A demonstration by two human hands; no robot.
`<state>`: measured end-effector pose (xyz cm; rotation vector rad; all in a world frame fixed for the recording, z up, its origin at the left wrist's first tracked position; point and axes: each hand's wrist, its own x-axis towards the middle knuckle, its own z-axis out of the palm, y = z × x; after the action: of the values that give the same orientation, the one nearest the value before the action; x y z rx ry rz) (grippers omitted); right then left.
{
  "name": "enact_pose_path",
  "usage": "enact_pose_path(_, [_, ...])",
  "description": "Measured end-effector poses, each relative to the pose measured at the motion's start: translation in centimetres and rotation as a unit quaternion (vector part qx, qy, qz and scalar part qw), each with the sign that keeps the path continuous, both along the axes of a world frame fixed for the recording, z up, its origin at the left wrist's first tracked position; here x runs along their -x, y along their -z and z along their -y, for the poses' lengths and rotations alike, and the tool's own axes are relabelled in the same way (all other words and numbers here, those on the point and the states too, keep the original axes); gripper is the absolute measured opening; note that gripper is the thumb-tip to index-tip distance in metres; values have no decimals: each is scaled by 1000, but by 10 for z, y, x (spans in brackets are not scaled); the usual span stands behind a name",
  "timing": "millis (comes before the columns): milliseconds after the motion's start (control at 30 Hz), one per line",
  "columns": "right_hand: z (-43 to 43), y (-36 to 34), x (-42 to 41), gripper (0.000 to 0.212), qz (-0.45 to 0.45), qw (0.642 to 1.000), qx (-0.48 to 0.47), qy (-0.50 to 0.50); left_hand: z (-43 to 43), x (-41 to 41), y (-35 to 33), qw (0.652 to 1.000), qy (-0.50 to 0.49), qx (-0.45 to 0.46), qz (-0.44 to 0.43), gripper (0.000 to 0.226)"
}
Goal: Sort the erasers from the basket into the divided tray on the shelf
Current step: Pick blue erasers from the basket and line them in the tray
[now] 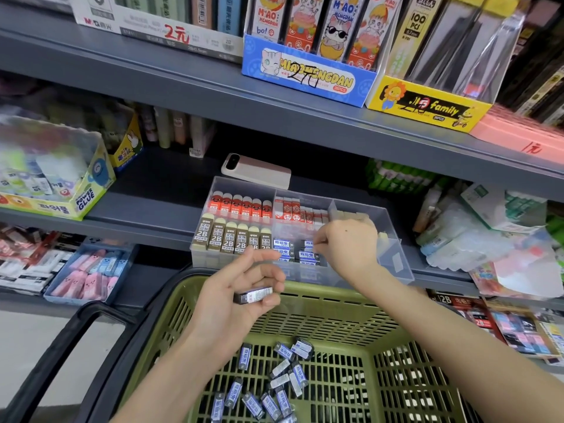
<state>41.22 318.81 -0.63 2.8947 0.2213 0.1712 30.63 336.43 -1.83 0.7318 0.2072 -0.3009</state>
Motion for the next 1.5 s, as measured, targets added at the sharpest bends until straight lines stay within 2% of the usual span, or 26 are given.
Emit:
enact_pose_path(167, [-1, -5, 2, 33, -35, 998, 51, -16, 1, 0, -1, 1000, -6, -1, -7, 36])
enact_pose_path(300, [0, -7, 4, 27, -81, 994, 70, -22, 0, 0, -1, 1000, -9, 1, -8, 35])
enact_pose_path(467, [0, -8, 9, 42, -109, 993, -41, -20, 0, 0, -1, 1000, -7, 5, -7, 34])
enact_pose_path(600, [8, -9, 13, 38, -130, 987, -87, -18, 0, -1, -1, 1000, -9, 22, -18, 35])
enact_pose_path(667, [7, -16, 20, 29, -74, 995, -65, -19, 0, -1, -3, 999, -12, 43, -28, 36])
enact_pose_path(733, [1, -24, 32, 22, 27, 992, -112, -52, 0, -1, -4, 997, -18, 62, -35, 38])
enact_pose_path(800, [-11, -33, 53, 21, 74, 953, -256, -142, 0, -1, -5, 996, -26, 72, -43, 42])
enact_pose_path(867, [-22, -41, 76, 23, 66, 911, -318, -252, 1, -2, -4, 996, -30, 70, -44, 46])
enact_pose_path(933, [-31, -38, 91, 23, 56, 906, -281, -313, 1, -2, -3, 998, -28, 50, -36, 50])
enact_pose_path(1000, [-37, -32, 96, 23, 64, 919, -224, -319, 1, 0, -3, 998, -13, 53, -12, 48])
enact_pose_path(1067, [-40, -28, 96, 19, 60, 920, -219, -320, 2, 2, -4, 999, 5, 40, 22, 44])
enact_pose_path(1133, [-37, -29, 97, 19, 20, 916, -262, -305, 4, 4, -2, 998, -3, -7, 56, 43])
enact_pose_path(1200, [-26, -37, 90, 21, -27, 911, -330, -246, 5, 4, 1, 991, -32, -85, 100, 39])
enact_pose_path(1233, [-17, -42, 84, 14, -45, 904, -374, -204, 5, 4, 2, 983, -52, -126, 124, 35])
enact_pose_path(1267, [-7, -46, 75, 5, -63, 889, -422, -164, 3, 4, 2, 973, -75, -164, 143, 32])
enact_pose_path(1333, [12, -55, 56, 22, -109, 846, -514, -94, -2, 5, 0, 950, -111, -234, 174, 27])
enact_pose_path(1367, [20, -57, 48, 29, -140, 824, -544, -71, -4, 5, 0, 934, -121, -277, 193, 26])
enact_pose_path(1433, [32, -57, 35, 29, -193, 801, -566, -39, -4, 5, 0, 885, -128, -385, 229, 27])
enact_pose_path(1500, [36, -54, 25, 23, -210, 800, -562, -9, -2, 2, 1, 802, -130, -518, 266, 27])
